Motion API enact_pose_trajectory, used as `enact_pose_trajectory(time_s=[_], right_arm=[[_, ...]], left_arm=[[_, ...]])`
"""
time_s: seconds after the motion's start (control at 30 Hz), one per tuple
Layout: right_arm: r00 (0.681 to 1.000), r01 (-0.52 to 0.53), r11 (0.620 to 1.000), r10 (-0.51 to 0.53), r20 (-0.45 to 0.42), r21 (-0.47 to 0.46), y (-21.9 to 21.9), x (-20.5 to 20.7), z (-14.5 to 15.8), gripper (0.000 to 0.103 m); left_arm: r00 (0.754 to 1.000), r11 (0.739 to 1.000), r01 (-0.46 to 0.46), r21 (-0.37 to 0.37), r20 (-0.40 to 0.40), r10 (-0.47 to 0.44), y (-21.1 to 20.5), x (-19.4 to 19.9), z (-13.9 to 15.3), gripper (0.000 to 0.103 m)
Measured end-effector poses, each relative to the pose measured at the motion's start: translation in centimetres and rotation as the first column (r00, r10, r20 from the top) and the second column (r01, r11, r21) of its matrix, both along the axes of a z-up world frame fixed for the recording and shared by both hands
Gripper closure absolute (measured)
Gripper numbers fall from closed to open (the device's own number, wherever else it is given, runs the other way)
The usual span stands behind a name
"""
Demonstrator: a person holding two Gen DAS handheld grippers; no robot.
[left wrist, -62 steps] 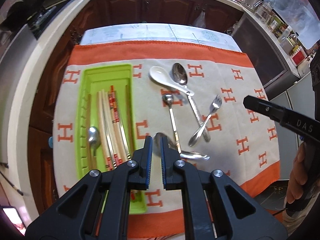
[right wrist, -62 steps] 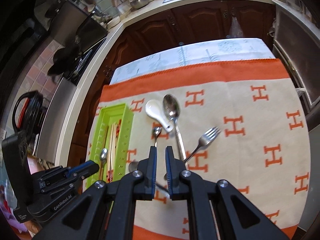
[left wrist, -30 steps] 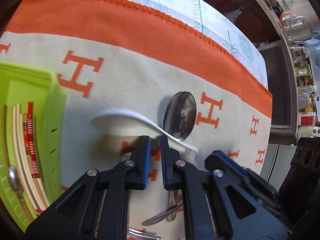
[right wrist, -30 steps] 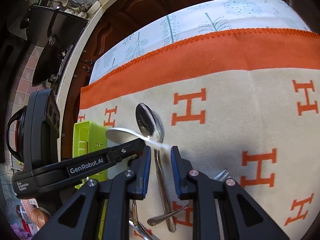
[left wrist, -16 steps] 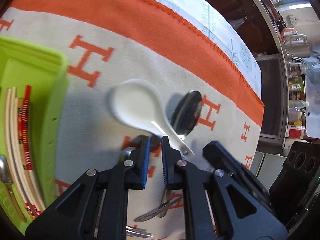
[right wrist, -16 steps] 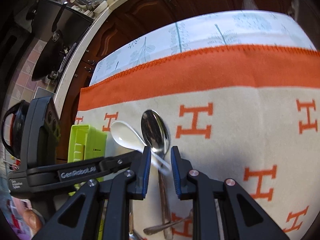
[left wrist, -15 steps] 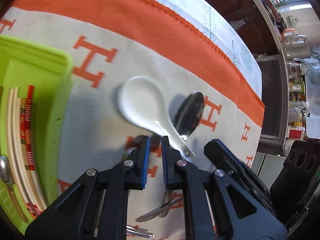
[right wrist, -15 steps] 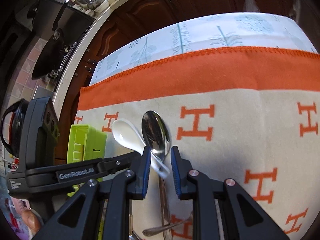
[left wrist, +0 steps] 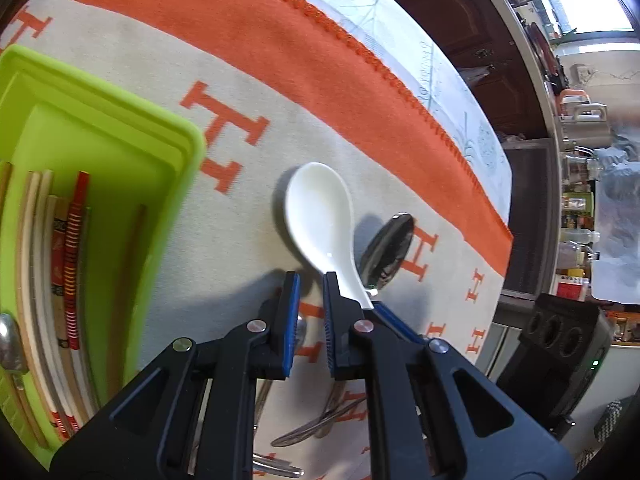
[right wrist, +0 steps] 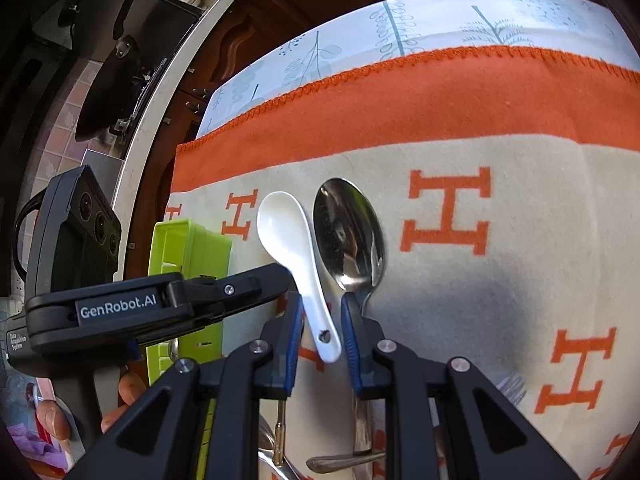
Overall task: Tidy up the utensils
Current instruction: 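Close left tool on white ceramic spoon while right tool closes on steel spoon, then lift the white ceramic spoon with left tool while right tool lifts the steel spoon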
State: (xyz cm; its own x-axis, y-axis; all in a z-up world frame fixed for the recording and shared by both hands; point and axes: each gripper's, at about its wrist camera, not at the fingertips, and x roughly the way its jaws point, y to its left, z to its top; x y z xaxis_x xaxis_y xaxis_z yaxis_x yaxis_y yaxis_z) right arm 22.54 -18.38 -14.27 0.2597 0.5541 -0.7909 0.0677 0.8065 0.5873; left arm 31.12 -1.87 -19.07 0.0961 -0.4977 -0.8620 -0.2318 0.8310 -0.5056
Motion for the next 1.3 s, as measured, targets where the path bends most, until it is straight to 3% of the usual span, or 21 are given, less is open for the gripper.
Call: enact_pose_trajectory(time_s=[0.3, 0.43, 0.57, 0.73, 1.0, 1.1, 1.3], right_arm=[[0.999, 0.032, 0.994, -0.029, -0.029, 0.105, 0.0, -0.8, -0.6, 0.094], [0.998, 0.042, 0.99, -0.036, -0.043, 0.137, 0.0, -1.1, -1.1, 0.095], [0.997, 0.051, 0.984, -0.041, -0.058, 0.169, -0.2, -1.2, -1.4, 0.096], [0.997, 0.047, 0.98, -0.033, -0.073, 0.193, -0.1, -1.6, -1.5, 0.096], [0.996, 0.037, 0.983, -0.021, -0.089, 0.182, -0.5, -2.2, -1.6, 0.091], [0.996, 0.036, 0.986, -0.023, -0.084, 0.164, -0.5, -2.2, -1.5, 0.088], [0.998, 0.023, 0.989, -0.013, -0.068, 0.148, -0.6, -2.5, -1.1, 0.088]], left_arm=[[0.999, 0.995, -0.039, -0.09, 0.006, 0.04, -0.5, 0.1, -0.8, 0.095], [0.997, 0.983, -0.082, -0.167, -0.016, 0.08, 0.0, -0.2, -1.7, 0.085], [0.994, 0.971, -0.107, -0.212, -0.031, 0.102, -0.1, -0.9, -2.2, 0.085], [0.995, 0.975, -0.096, -0.201, -0.004, 0.097, -0.7, -1.3, -2.2, 0.085], [0.994, 0.993, -0.071, -0.098, 0.073, 0.078, -1.1, -1.8, -1.0, 0.089], [0.994, 0.997, -0.052, -0.06, 0.094, 0.058, -1.3, -1.7, -0.7, 0.101], [0.992, 0.999, -0.02, -0.031, 0.126, 0.024, -1.3, -1.7, 0.0, 0.101]])
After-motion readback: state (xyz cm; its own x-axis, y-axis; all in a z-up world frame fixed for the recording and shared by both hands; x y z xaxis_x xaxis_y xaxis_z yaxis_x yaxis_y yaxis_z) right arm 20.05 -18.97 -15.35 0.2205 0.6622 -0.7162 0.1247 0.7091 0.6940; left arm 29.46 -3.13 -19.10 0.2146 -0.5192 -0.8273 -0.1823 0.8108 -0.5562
